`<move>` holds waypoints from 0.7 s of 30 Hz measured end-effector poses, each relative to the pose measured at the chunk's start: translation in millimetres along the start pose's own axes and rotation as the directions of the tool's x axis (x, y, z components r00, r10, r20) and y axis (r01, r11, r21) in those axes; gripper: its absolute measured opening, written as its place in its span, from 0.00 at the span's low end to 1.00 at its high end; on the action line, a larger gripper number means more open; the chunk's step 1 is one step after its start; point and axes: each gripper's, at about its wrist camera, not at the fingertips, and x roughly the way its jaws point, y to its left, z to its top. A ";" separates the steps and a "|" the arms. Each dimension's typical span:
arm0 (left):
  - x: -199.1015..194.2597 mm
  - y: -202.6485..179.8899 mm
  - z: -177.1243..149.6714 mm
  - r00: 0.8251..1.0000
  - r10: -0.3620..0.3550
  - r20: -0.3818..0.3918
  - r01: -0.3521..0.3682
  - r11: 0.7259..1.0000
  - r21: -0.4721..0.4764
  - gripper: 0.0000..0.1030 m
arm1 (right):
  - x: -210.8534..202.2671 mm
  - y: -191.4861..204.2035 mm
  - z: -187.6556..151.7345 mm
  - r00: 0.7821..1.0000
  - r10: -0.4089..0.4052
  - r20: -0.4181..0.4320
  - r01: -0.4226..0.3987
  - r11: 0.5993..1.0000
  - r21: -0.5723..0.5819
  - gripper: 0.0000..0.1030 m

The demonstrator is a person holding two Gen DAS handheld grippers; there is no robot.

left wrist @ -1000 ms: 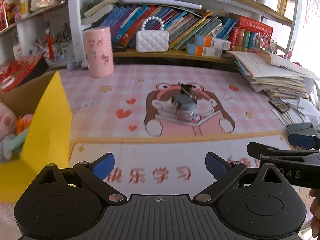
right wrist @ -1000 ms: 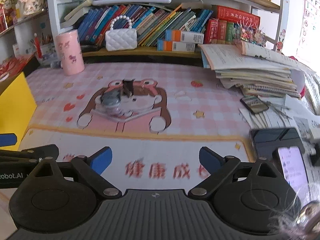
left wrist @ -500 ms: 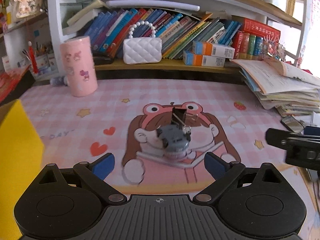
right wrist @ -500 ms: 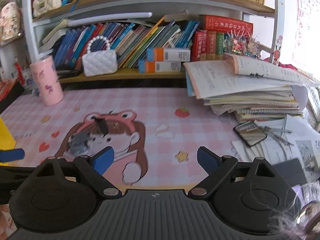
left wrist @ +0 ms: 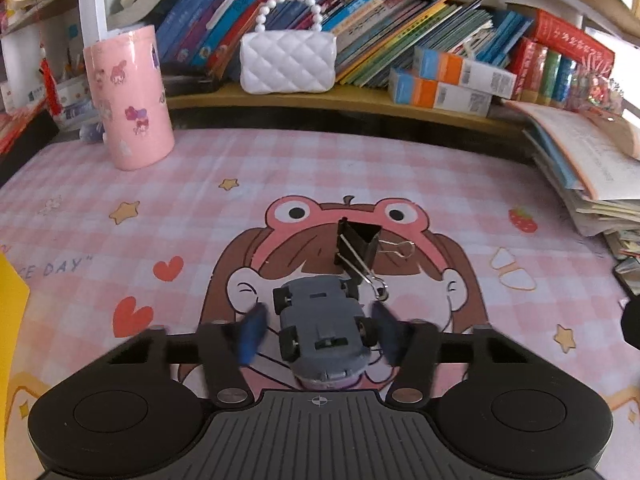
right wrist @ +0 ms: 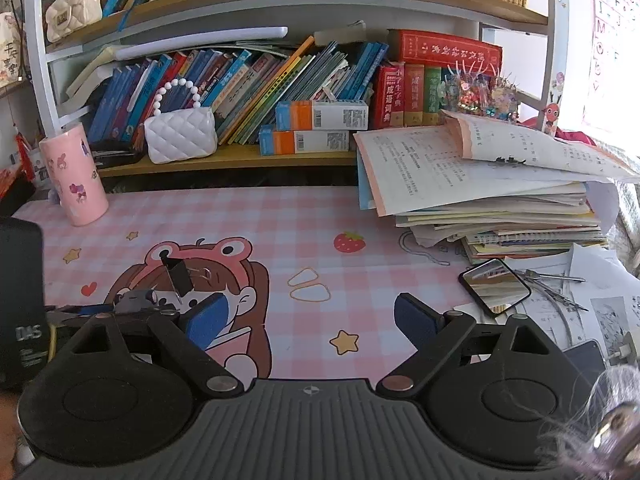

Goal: Organize objects
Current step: 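Grasp the grey toy car with the left gripper while the right grasps the black binder clip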

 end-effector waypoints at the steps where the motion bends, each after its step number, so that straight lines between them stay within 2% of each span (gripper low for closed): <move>1: 0.4 1.1 -0.2 1.000 -0.002 -0.001 0.002 1.000 0.001 0.40 | 1.5 0.3 -0.1 1.000 0.005 -0.002 -0.005 1.000 0.001 0.88; 5: -11.7 13.2 -0.2 0.999 -0.035 0.013 0.035 0.999 -0.002 0.40 | 11.8 3.6 0.7 0.999 0.049 -0.011 -0.050 0.999 -0.011 0.88; 10: -48.9 47.9 -3.7 0.998 -0.057 0.036 0.059 0.997 -0.045 0.40 | 37.6 24.1 2.4 0.987 0.160 -0.030 -0.162 0.984 -0.081 0.88; 15: -91.2 87.0 -17.3 0.993 -0.109 0.034 0.112 0.989 -0.100 0.40 | 82.5 54.8 2.3 0.953 0.293 -0.073 -0.301 0.931 -0.206 0.88; 17: -106.7 96.6 -24.0 0.992 -0.122 0.034 0.125 0.986 -0.110 0.40 | 101.6 66.4 1.4 0.943 0.318 -0.097 -0.332 0.904 -0.268 0.88; 21: -129.9 108.9 -35.1 0.992 -0.124 0.037 0.128 0.981 -0.148 0.40 | 133.1 80.0 -0.1 0.931 0.342 -0.126 -0.364 0.866 -0.343 0.74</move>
